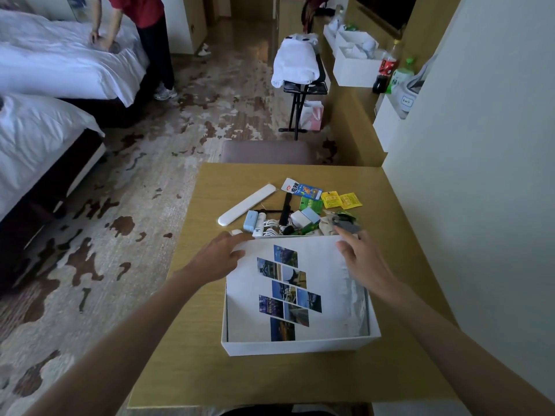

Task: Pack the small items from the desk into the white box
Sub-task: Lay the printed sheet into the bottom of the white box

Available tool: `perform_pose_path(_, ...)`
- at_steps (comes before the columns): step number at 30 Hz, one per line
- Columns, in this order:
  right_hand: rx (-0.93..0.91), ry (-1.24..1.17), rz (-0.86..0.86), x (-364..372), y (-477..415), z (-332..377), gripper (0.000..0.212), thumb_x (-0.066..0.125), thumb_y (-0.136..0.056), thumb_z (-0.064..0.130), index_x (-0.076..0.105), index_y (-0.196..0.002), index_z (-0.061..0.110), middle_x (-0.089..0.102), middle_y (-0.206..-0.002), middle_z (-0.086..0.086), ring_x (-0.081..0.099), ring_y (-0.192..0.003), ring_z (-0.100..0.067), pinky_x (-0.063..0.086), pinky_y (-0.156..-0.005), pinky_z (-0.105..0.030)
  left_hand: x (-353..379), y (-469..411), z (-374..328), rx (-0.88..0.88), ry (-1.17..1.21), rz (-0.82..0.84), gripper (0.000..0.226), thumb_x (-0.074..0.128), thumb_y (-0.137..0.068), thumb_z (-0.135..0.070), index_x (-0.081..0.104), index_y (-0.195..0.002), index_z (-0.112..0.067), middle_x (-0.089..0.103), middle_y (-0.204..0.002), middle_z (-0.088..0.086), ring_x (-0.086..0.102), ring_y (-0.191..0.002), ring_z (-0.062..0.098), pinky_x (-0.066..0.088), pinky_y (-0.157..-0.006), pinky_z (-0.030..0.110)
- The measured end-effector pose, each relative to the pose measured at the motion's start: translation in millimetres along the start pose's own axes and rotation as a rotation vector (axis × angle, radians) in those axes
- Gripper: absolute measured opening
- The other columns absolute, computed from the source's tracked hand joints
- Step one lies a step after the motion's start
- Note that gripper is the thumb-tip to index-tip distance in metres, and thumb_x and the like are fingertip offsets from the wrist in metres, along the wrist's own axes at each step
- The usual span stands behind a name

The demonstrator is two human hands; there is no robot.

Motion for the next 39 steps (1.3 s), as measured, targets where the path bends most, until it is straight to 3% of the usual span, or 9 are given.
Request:
perform_pose_path(3, 0.022, -0.013, -0.020, -5, -4, 1, 0.044, 0.040, -0.102, 0.030, 0.038, -0.145, 0.027, 0.042, -0.106, -0.006, 0.045, -0.076, -0.005, 0.034, -0.062, -0.015, -6, -4, -1, 0.004, 0.008, -0.015, 0.041, 0.047, -0.095, -0.021, 0.045, -0.132, -0.037, 0.049, -0.121, 0.010, 0.048, -0.100, 0.019, 0.041, -0.081, 0.032)
perform_pose_path(9, 0.049, 0.015, 0.095, 0, 12, -9, 0.044, 0.036, -0.103, 0.030, 0.037, -0.147, 0.025, 0.047, -0.115, -0.011, 0.051, -0.088, -0.013, 0.044, -0.077, -0.026, 2, -3, -15, 0.041, -0.031, -0.019, 0.040, 0.047, -0.095, -0.023, 0.044, -0.133, -0.036, 0.045, -0.124, 0.011, 0.053, -0.105, 0.027, 0.048, -0.089, 0.039)
perform_pose_path(13, 0.021, 0.031, 0.132, -4, 14, -16, 0.042, 0.041, -0.102, 0.031, 0.044, -0.141, 0.018, 0.051, -0.120, -0.011, 0.053, -0.105, -0.018, 0.047, -0.091, -0.034, 6, -5, -17, 0.040, -0.090, -0.028, 0.038, 0.048, -0.094, -0.025, 0.043, -0.131, -0.034, 0.047, -0.120, 0.008, 0.054, -0.096, 0.023, 0.044, -0.078, 0.033)
perform_pose_path(17, -0.062, 0.093, 0.092, -9, 13, -19, 0.032, 0.047, -0.100, 0.027, 0.056, -0.128, 0.015, 0.056, -0.115, -0.008, 0.053, -0.107, -0.020, 0.045, -0.088, -0.032, 9, -4, -14, 0.108, -0.247, 0.016, 0.033, 0.050, -0.093, -0.027, 0.046, -0.125, -0.032, 0.053, -0.124, 0.003, 0.057, -0.096, 0.022, 0.047, -0.073, 0.032)
perform_pose_path(21, -0.181, 0.306, 0.063, -2, 9, -17, 0.026, 0.045, -0.100, 0.025, 0.063, -0.119, 0.022, 0.056, -0.115, 0.000, 0.046, -0.109, -0.016, 0.032, -0.083, -0.020, 16, 1, -10, 0.218, -0.431, 0.045, 0.038, 0.053, -0.092, -0.024, 0.049, -0.130, -0.026, 0.052, -0.136, 0.000, 0.050, -0.119, 0.017, 0.046, -0.093, 0.032)
perform_pose_path(26, -0.277, 0.410, 0.148, 17, 12, -4, 0.026, 0.042, -0.098, 0.026, 0.065, -0.111, 0.024, 0.059, -0.113, 0.003, 0.047, -0.107, -0.015, 0.039, -0.093, -0.031, 24, -3, -8, 0.263, -0.667, -0.016, 0.054, 0.059, -0.085, -0.013, 0.041, -0.136, -0.018, 0.047, -0.141, 0.005, 0.045, -0.125, 0.021, 0.041, -0.101, 0.036)
perform_pose_path(31, -0.323, 0.370, 0.173, 33, 10, 3, 0.026, 0.044, -0.098, 0.023, 0.064, -0.113, 0.020, 0.061, -0.112, 0.000, 0.050, -0.106, -0.016, 0.043, -0.090, -0.029, 27, 5, -34, 0.513, -0.512, -0.148, 0.040, 0.064, -0.081, -0.008, 0.060, -0.118, -0.022, 0.061, -0.124, 0.002, 0.057, -0.113, 0.020, 0.051, -0.092, 0.037)
perform_pose_path(35, -0.318, 0.384, 0.305, 65, 4, 8, 0.033, 0.047, -0.096, 0.026, 0.057, -0.128, 0.020, 0.053, -0.129, -0.004, 0.050, -0.117, -0.020, 0.045, -0.092, -0.034, 58, -6, -34, 0.358, -0.456, 0.129, 0.045, 0.057, -0.089, -0.023, 0.046, -0.132, -0.023, 0.046, -0.142, 0.003, 0.047, -0.126, 0.021, 0.047, -0.101, 0.040)
perform_pose_path(39, -0.204, 0.514, 0.539, 96, 5, -6, 0.058, 0.045, -0.095, 0.043, 0.028, -0.148, 0.027, 0.019, -0.156, -0.007, 0.023, -0.141, -0.027, 0.034, -0.108, -0.046, 90, -14, -21, 0.240, -0.610, 0.437, 0.073, 0.064, -0.083, -0.040, 0.028, -0.143, -0.023, 0.023, -0.154, 0.010, 0.028, -0.138, 0.031, 0.042, -0.103, 0.051)
Point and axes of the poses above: each hand's wrist, its own y-axis away from the middle knuckle, its own x-axis out of the palm, z = x × y, the point moved 4 cm from there along -y, towards the middle knuckle
